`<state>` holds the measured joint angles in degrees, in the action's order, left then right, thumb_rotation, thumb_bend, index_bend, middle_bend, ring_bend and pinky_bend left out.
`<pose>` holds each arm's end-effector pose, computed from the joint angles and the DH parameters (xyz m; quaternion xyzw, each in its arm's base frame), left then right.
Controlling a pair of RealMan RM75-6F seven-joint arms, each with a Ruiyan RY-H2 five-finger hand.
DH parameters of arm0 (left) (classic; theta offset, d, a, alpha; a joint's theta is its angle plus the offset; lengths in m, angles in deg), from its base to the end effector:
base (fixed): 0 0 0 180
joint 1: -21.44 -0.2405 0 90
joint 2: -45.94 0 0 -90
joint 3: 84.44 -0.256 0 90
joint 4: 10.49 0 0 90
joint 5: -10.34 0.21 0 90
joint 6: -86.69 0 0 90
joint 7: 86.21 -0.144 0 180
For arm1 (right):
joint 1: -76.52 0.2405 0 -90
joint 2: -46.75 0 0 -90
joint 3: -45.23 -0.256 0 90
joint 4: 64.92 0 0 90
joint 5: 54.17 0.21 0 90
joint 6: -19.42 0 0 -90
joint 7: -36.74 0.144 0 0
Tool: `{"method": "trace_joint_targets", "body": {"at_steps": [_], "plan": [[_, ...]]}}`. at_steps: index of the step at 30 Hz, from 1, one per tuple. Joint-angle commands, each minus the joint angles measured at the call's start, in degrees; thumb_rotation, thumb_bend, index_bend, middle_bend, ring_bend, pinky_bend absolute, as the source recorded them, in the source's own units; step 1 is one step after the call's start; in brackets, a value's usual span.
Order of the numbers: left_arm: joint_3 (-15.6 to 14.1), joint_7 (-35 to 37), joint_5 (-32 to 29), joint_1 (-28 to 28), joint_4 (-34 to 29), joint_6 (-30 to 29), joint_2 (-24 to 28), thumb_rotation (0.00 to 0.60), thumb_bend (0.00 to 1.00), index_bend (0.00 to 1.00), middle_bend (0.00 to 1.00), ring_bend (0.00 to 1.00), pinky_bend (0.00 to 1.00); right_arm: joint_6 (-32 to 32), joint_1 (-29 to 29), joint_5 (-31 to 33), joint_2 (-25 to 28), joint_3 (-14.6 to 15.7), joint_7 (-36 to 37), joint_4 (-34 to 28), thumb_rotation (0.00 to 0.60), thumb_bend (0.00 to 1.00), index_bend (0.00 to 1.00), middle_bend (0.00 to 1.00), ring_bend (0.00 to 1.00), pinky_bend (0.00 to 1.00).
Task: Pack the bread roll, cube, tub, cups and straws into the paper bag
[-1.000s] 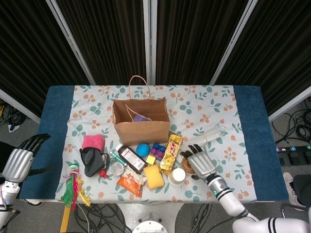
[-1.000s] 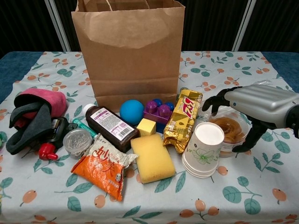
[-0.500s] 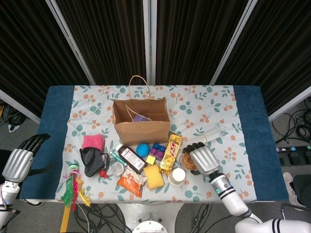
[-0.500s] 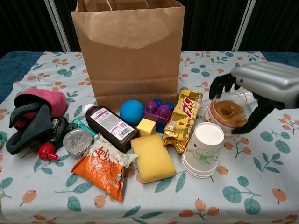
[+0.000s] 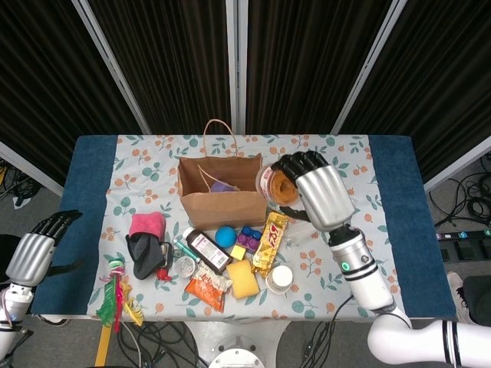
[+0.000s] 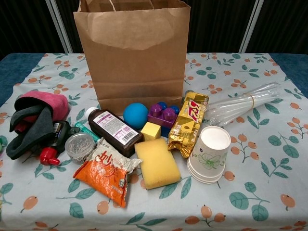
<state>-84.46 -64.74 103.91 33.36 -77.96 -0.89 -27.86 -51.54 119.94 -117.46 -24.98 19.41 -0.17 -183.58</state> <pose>-0.3363 0.2177 0.1377 -0.6356 -0.3635 -0.4641 0.4986 -0.0172 -0.3198 0.1314 0.6635 -0.2462 0.5457 0.4487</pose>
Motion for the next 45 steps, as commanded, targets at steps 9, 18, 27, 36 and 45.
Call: {"method": "trace_joint_targets", "body": {"at_steps": [9, 18, 27, 36, 45], "plan": [[0.52, 0.91, -0.95, 0.39, 1.53, 0.78, -0.17, 0.6, 0.13, 0.2, 0.26, 0.18, 0.26, 3.85, 15.95, 12.21, -13.58, -3.24, -4.06, 18.62, 0.6, 0.09, 0.48, 0.46, 0.27, 0.29], [0.76, 1.79, -1.27, 0.64, 2.63, 1.05, -0.39, 0.6, 0.13, 0.2, 0.26, 0.18, 0.26, 6.11, 18.0, 13.54, -15.98, -0.96, -1.66, 20.03, 0.6, 0.01, 0.36, 0.38, 0.19, 0.19], [0.51, 1.34, -0.73, 0.6, 1.88, 0.49, -0.45, 0.6, 0.13, 0.2, 0.26, 0.18, 0.26, 5.22, 16.99, 12.31, -12.19, -1.17, 1.16, 16.17, 0.6, 0.0, 0.08, 0.21, 0.02, 0.04], [0.35, 0.34, -0.34, 0.27, 0.23, -0.37, 0.38, 0.6, 0.13, 0.2, 0.26, 0.18, 0.26, 1.75, 14.63, 9.93, -8.64, -0.23, 2.44, 11.09, 0.6, 0.0, 0.04, 0.18, 0.0, 0.02], [0.18, -0.29, 0.05, 0.22, -1.03, -0.62, 0.62, 0.6, 0.13, 0.2, 0.26, 0.18, 0.26, -1.65, 1.36, -1.35, 6.66, 13.42, 1.33, -4.88, 0.6, 0.0, 0.13, 0.25, 0.09, 0.08]]}}
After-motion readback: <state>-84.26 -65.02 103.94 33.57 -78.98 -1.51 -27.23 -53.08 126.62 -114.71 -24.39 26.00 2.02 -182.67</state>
